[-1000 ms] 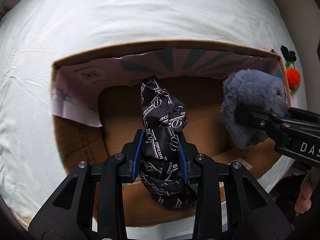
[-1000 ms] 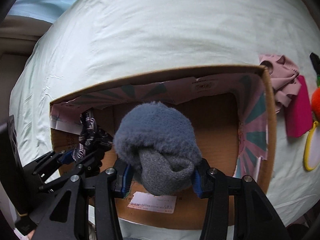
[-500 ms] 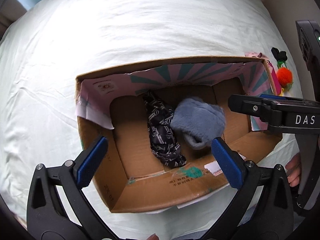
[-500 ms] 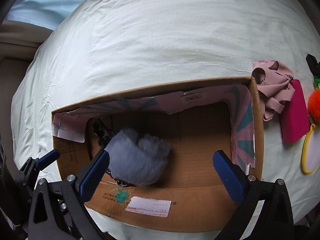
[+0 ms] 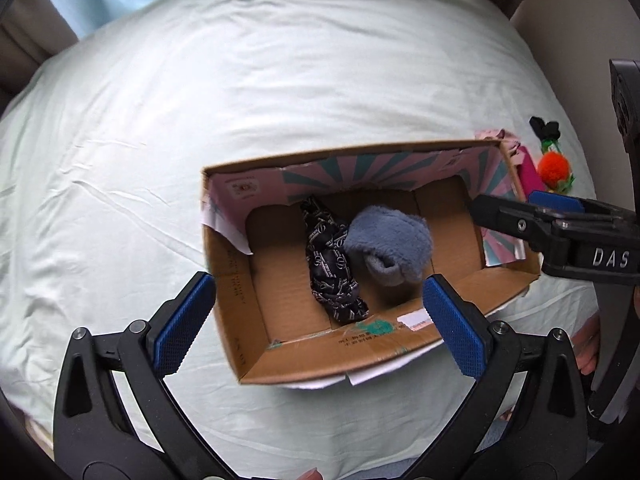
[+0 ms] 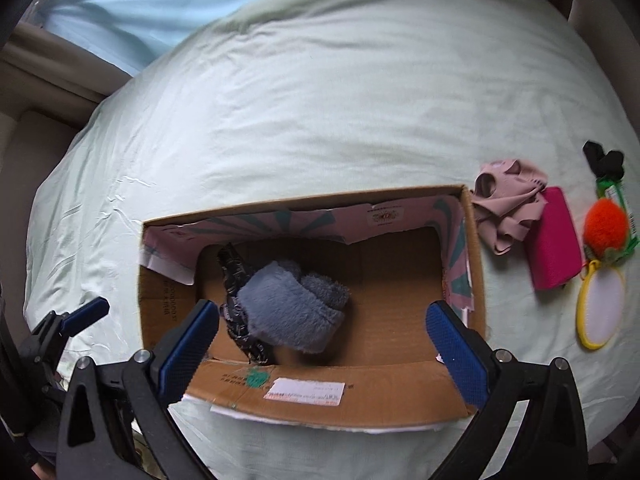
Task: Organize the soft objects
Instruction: 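Lift both tools out of the box and move toward the remaining items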
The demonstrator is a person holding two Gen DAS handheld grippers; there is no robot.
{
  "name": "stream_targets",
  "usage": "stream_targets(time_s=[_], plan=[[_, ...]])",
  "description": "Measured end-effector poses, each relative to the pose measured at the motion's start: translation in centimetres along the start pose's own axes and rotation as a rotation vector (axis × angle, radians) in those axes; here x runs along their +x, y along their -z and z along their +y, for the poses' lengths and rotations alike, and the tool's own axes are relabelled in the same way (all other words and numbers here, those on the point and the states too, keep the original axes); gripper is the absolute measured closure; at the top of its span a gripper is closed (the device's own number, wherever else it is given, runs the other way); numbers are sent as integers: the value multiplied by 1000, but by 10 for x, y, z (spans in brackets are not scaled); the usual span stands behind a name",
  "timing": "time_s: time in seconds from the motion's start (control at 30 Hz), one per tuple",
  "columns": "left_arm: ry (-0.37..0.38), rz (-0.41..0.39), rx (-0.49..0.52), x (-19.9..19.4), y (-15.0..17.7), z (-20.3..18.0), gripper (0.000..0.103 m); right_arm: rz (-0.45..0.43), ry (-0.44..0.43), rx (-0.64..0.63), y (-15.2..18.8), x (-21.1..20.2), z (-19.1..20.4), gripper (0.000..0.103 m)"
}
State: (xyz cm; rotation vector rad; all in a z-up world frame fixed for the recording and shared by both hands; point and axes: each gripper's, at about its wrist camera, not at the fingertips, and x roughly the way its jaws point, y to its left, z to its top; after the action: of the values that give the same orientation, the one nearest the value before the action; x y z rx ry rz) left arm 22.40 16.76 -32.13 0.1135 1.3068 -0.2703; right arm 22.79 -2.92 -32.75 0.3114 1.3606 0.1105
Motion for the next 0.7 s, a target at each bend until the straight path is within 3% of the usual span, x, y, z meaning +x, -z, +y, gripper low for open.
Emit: stream_targets(time_s=[0.27,0.43,0.7], plan=[[-23,-111,-16,-66,16,-2,0,-101,24,-107,23,-62,25,0],[-43,-178,-46,-112,29,-5,0,-227,60,-191,44,-118,42,0],[-79,-338,-90,-187,56,-12,0,-424,115,-221,80,-201,48,0]])
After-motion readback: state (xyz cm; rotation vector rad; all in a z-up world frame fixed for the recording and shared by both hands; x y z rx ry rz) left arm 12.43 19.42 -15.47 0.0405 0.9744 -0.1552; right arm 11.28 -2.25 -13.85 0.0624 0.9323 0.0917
